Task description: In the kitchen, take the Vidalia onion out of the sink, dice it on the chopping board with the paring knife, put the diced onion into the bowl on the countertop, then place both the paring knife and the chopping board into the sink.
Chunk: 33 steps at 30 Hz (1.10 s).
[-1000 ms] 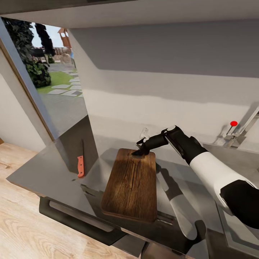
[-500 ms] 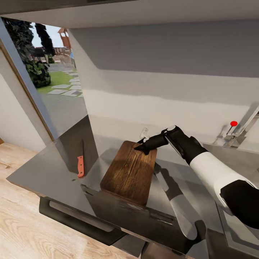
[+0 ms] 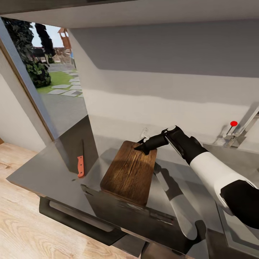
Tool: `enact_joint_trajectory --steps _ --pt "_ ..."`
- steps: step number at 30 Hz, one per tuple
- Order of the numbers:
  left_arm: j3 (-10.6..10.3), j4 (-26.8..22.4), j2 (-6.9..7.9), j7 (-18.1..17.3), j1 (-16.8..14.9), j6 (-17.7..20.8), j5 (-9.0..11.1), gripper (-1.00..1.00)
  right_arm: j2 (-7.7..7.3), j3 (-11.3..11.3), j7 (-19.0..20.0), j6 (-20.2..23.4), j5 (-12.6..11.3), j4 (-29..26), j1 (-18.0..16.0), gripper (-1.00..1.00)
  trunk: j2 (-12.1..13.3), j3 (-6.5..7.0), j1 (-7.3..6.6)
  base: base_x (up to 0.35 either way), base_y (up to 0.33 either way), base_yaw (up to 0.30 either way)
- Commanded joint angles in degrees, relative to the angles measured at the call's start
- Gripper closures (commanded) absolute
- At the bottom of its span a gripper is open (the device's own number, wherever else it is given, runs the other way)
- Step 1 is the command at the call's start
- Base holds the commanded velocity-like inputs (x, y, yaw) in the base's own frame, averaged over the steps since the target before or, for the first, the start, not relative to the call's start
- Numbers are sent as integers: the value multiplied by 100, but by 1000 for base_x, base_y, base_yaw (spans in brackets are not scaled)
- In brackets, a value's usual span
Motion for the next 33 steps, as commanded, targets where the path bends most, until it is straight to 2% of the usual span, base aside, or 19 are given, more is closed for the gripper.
enact_joint_trajectory --steps 1,22,28,33 --pt "1 -22 -9 16 3 -10 1 -100 -9 23 17 89 60 -5 1 100 -2 -5 0 0 0 0" --pt "-8 -65 -23 11 3 -12 1 -100 -53 4 35 138 47 -9 3 100 -2 -5 0 0 0 0" --pt "-8 -65 -23 11 3 -10 2 -100 -85 -5 372 142 50 -11 5 100 -2 -5 0 0 0 0" --pt "-8 -65 -23 11 3 -12 1 -100 -139 -11 444 142 45 -13 7 100 -2 -5 0 0 0 0"
